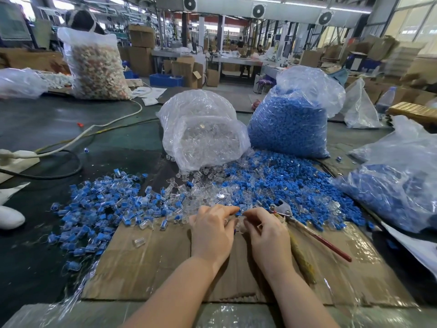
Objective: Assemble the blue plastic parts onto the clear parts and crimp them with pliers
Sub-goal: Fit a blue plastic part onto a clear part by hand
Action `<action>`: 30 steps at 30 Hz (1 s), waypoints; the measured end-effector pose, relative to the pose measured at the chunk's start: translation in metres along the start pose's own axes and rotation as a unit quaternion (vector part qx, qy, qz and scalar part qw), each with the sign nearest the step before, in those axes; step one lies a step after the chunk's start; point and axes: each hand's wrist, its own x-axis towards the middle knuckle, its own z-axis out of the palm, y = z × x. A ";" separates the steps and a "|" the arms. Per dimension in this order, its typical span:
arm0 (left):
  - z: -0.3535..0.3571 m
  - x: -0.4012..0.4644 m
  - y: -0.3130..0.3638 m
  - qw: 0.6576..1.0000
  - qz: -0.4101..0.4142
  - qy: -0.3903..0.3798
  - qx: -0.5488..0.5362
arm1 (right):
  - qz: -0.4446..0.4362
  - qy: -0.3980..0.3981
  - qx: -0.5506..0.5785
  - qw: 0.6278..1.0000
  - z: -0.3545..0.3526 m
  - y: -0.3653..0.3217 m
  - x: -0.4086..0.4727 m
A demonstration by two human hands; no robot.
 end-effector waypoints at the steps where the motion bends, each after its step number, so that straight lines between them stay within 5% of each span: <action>1: -0.002 -0.001 0.001 1.000 0.004 0.005 -0.020 | -0.008 -0.010 0.017 1.000 -0.001 0.000 -0.001; 11: -0.005 -0.005 -0.002 0.993 -0.036 -0.001 -0.115 | -0.025 -0.023 0.051 0.998 -0.002 -0.003 -0.003; 19: -0.002 -0.004 -0.006 0.989 -0.047 0.029 -0.138 | 0.066 0.017 -0.219 0.973 0.003 0.003 0.006; 30: 0.001 -0.003 -0.010 0.991 -0.055 0.015 -0.119 | 0.091 -0.052 -0.338 0.935 -0.002 -0.002 0.039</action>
